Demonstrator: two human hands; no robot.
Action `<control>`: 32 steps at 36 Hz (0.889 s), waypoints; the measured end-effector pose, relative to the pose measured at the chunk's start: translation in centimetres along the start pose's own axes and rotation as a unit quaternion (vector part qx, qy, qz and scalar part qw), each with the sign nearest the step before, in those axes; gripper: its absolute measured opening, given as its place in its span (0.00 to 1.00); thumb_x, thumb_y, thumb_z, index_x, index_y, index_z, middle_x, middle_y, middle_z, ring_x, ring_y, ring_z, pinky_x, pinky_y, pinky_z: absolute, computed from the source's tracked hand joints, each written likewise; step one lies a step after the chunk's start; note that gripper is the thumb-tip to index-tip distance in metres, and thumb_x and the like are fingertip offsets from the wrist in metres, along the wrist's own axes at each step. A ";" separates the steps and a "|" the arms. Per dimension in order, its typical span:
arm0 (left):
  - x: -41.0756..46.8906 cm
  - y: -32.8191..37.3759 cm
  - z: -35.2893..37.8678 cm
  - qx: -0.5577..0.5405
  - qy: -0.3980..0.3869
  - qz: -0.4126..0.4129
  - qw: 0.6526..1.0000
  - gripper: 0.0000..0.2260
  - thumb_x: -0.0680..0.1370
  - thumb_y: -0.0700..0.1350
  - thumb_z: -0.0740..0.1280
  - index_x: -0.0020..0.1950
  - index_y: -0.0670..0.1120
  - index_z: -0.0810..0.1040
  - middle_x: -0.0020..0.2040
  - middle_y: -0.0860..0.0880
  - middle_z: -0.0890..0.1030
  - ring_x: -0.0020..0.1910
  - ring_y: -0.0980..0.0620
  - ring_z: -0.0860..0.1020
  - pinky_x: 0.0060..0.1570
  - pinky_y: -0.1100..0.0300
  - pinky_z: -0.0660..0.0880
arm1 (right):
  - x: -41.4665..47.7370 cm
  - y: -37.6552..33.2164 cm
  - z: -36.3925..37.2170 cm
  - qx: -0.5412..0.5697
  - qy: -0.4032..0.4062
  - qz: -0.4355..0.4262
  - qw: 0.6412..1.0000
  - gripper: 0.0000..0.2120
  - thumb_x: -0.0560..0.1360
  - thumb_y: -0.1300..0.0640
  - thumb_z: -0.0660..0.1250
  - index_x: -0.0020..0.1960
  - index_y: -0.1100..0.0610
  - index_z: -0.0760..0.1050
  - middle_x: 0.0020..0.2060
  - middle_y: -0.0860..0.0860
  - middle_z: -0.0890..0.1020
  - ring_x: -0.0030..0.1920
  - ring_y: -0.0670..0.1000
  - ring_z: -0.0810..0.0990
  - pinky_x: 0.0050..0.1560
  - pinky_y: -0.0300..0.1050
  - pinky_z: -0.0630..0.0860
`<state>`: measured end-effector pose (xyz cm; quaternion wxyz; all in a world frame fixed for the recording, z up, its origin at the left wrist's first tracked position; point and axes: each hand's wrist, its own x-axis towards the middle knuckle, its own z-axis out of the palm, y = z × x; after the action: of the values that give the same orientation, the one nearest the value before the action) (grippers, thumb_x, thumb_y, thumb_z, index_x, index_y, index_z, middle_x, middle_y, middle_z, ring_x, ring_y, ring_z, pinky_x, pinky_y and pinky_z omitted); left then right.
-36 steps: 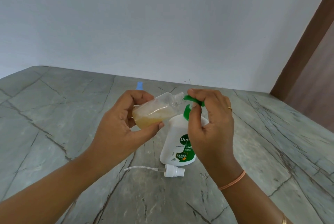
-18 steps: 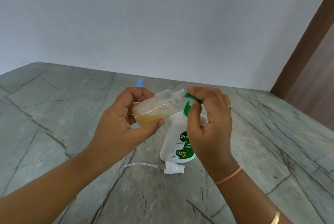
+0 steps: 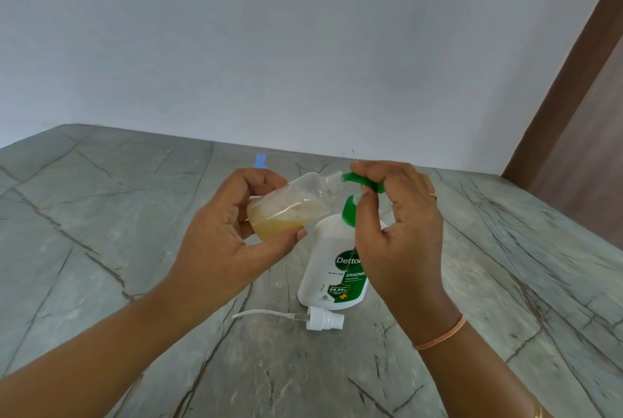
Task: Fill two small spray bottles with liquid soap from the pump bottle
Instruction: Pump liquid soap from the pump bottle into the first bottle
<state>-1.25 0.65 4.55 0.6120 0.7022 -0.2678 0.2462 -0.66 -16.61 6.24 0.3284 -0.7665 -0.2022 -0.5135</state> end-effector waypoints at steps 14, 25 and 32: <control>-0.2 0.0 0.1 -0.004 -0.002 -0.004 1.000 0.18 0.63 0.51 0.73 0.50 0.62 0.74 0.47 0.60 0.78 0.46 0.55 0.80 0.40 0.69 0.76 | -1.1 0.5 1.1 0.010 0.025 -0.013 1.000 0.12 0.73 0.63 0.58 0.51 0.58 0.78 0.48 0.44 0.76 0.49 0.51 0.75 0.45 0.55 0.73; -0.4 -0.1 0.6 -0.007 -0.002 -0.001 1.000 0.18 0.63 0.51 0.74 0.50 0.60 0.74 0.48 0.59 0.79 0.46 0.56 0.79 0.40 0.70 0.76 | -0.4 0.1 0.1 -0.010 0.006 -0.015 1.000 0.12 0.73 0.61 0.58 0.51 0.59 0.78 0.47 0.49 0.80 0.48 0.52 0.77 0.47 0.55 0.73; -0.5 0.0 0.6 0.003 0.000 0.004 1.000 0.19 0.63 0.51 0.73 0.51 0.59 0.73 0.49 0.58 0.79 0.46 0.56 0.80 0.39 0.70 0.76 | -0.8 0.3 0.4 -0.006 0.028 -0.030 0.999 0.12 0.73 0.62 0.58 0.50 0.60 0.78 0.47 0.50 0.80 0.48 0.52 0.77 0.47 0.55 0.74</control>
<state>-1.59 0.10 4.18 0.6094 0.7027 -0.2694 0.2495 -0.52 -16.51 5.33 0.3136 -0.7475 -0.2123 -0.5458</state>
